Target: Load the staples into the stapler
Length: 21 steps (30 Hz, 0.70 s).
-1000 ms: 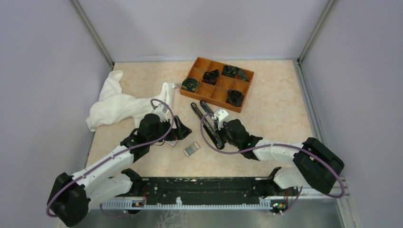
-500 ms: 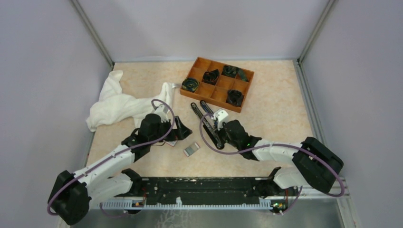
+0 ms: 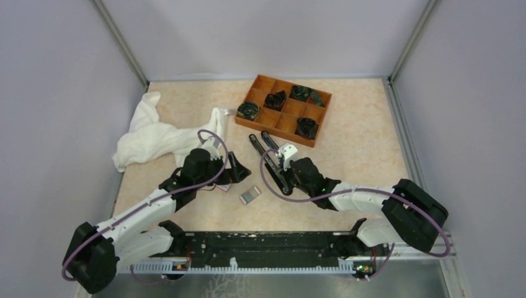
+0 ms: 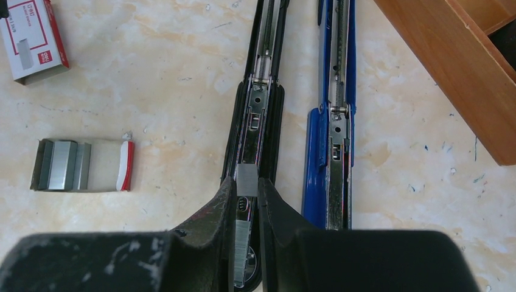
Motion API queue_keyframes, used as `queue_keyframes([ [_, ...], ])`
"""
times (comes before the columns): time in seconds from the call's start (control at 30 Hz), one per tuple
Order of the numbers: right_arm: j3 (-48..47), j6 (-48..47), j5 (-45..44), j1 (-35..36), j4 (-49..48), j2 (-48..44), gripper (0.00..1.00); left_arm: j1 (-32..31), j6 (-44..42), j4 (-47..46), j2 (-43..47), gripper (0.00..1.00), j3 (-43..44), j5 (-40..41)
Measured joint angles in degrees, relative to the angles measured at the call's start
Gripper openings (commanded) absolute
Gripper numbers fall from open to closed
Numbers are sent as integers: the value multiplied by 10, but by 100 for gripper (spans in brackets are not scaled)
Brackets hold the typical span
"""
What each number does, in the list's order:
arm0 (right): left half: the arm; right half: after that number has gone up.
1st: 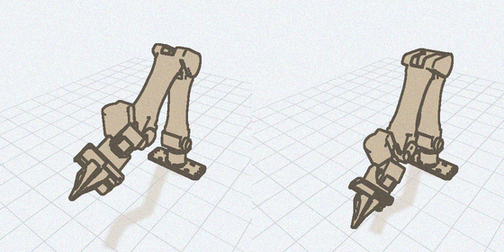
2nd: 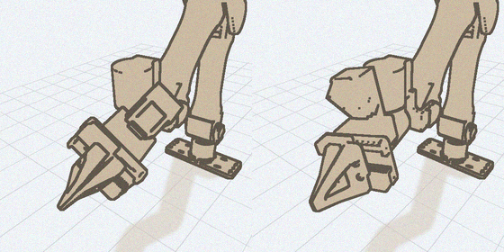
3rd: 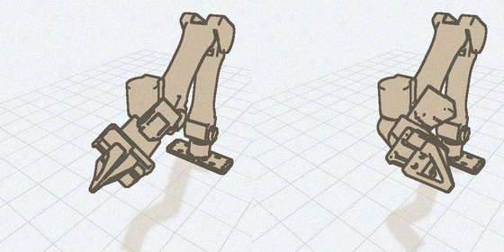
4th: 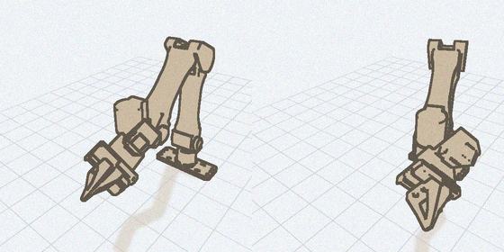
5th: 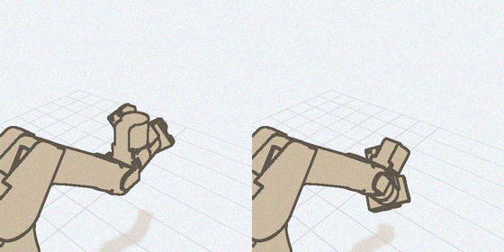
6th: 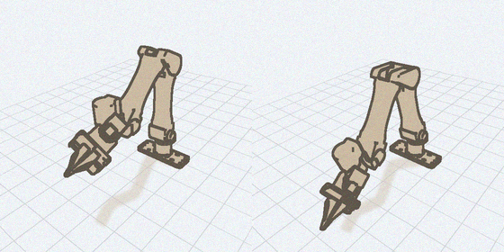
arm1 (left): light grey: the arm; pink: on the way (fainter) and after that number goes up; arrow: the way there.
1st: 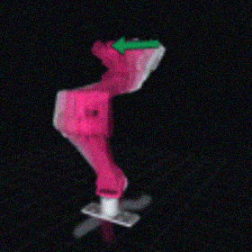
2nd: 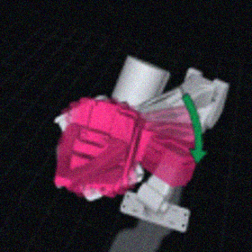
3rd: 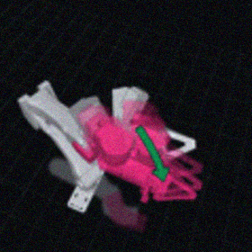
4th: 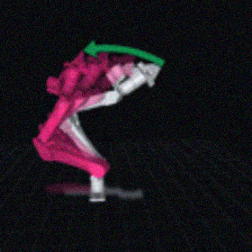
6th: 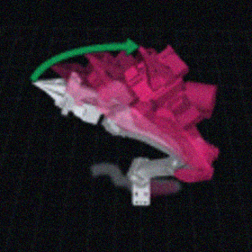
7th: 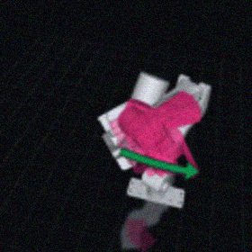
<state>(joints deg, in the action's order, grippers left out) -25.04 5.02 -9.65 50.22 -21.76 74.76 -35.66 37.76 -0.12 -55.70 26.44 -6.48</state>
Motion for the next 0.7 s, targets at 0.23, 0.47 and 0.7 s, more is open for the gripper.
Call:
queue_keyframes([
  [0.23, -1, 9, 1, 0, 15, -4, 15, 0, 2, 0, 2, 99, -2, 0],
  [0.47, -2, 12, 1, 1, 28, -8, 15, 0, 7, 0, 3, 99, -6, 0],
  [0.7, -10, 12, 1, 3, 55, -9, 15, 0, 13, 0, 3, 99, -7, 0],
])
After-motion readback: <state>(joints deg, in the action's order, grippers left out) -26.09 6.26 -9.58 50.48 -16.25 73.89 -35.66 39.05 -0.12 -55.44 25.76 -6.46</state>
